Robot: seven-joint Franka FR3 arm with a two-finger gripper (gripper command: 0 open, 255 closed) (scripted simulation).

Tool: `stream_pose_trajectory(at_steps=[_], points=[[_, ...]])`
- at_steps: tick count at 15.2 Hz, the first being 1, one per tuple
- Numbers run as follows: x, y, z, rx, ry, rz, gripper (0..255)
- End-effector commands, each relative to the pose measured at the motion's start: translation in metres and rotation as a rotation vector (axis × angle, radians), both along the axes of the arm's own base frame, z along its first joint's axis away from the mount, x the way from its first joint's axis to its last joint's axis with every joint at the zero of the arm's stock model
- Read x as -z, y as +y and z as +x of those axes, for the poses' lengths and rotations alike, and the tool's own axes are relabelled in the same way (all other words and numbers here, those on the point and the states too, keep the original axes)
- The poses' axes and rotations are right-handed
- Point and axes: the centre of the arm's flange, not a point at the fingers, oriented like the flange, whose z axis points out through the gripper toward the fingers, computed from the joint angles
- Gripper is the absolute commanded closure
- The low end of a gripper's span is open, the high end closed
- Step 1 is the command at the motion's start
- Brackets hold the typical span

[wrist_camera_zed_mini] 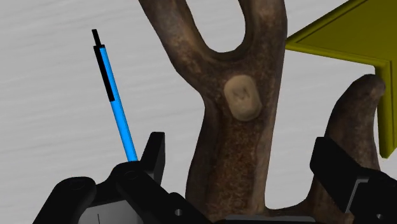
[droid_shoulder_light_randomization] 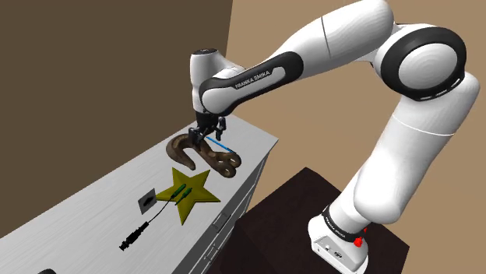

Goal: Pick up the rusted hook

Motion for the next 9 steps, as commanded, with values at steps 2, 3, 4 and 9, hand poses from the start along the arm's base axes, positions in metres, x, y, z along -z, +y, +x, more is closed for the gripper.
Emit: stream_pose_trajectory(at_steps=[2, 3, 4, 9], points=[[0.016, 0.003, 0.003, 0.000, -0.002, 0.000, 0], [0.021, 0.003, 0.003, 0.000, -0.002, 0.000, 0], [0.026, 0.003, 0.003, 0.000, -0.002, 0.000, 0], [0.041, 0.003, 0.003, 0.000, -0.002, 0.000, 255]])
